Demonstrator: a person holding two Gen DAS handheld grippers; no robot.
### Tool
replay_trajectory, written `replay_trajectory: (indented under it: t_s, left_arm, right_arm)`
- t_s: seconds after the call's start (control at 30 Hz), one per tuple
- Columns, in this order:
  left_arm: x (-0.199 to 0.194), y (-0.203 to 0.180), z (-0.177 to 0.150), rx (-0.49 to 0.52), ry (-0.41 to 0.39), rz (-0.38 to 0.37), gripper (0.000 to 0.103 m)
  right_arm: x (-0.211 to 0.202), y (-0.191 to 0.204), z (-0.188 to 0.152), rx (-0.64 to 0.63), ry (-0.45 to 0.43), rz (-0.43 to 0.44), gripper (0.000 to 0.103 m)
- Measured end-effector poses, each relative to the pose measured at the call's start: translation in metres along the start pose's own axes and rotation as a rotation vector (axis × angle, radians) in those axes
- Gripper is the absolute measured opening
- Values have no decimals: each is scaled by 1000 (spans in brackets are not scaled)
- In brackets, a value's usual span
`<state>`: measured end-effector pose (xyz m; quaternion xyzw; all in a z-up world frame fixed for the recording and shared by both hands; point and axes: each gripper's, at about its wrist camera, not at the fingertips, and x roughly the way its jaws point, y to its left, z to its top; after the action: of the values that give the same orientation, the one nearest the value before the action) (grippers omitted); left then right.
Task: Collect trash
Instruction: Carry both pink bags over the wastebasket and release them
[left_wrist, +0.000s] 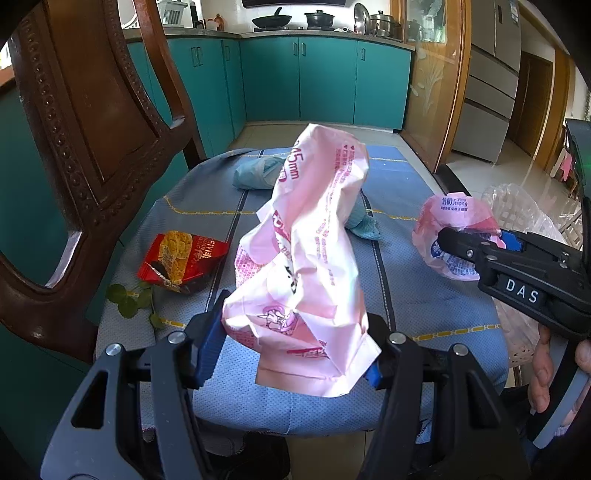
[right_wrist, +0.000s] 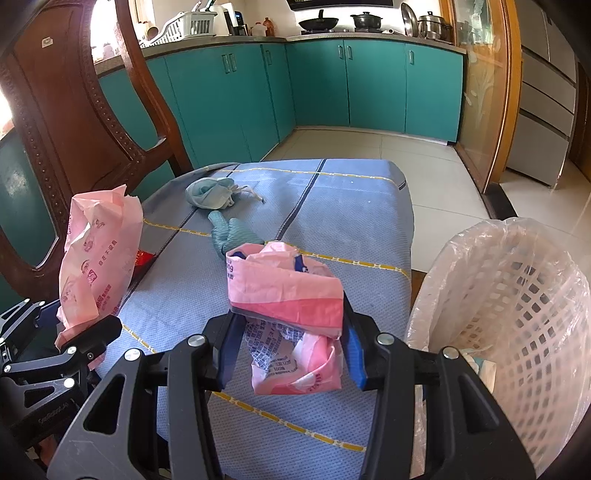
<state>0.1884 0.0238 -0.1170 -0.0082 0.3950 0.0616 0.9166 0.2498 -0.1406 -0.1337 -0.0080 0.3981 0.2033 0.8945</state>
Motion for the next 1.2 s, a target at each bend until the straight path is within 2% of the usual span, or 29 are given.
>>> replay_trajectory:
  t_s: [0.07,0.13,0.23,0.33,0.4,0.47,0.57,0.63,0.7,0.8,0.83,0.87,0.93,1.07,1.1,1.2]
  left_arm:
    - [-1,1,0,-3,-4,-2,61]
    - [-3,1,2,-10,-7,-12,61]
    - [-6,-1,11,-25,-17,-66,61]
    - [-7,-16,21,-3,-28,-107,61]
    - [-7,-33,25,20,-34,-159,61]
    - [-8,-54,30,50,-36,-203,61]
    - [-6,-90,36,107,-26,-284,61]
    - [-2,-113,37,144,-12,-332,61]
    - [5,-139,36,186,10,-407,61]
    - [20,-169,33,221,70,-491,61]
    - [24,-175,31,229,89,-510,61]
    - [29,-184,29,246,109,-538,62]
    - [33,-195,26,272,116,-540,67]
    - [30,-193,24,295,92,-546,80]
    - [29,-191,22,295,84,-534,85]
    - [29,-172,24,270,60,-473,86]
  right_arm:
    - [-1,-2,1,11,0,23,48]
    - [-6,-10,4,54,-1,83,48]
    - [-22,-29,9,117,-47,116,48]
    - [-48,-53,9,144,-133,54,48]
    - [-59,-68,4,164,-166,20,48]
    - [-73,-90,-8,192,-196,-61,48]
    - [-87,-123,-24,240,-198,-204,48]
    - [-86,-147,-34,286,-140,-273,49]
    - [-77,-181,-46,408,-46,-283,49]
    - [-77,-209,-58,553,-23,-200,50]
    - [-80,-211,-59,565,-37,-198,57]
    - [-84,-213,-59,572,-57,-213,70]
    - [-90,-214,-61,585,-84,-234,74]
    - [-96,-218,-64,637,-127,-172,74]
    - [-96,-217,-63,642,-134,-159,74]
    - [-98,-212,-60,626,-157,-154,74]
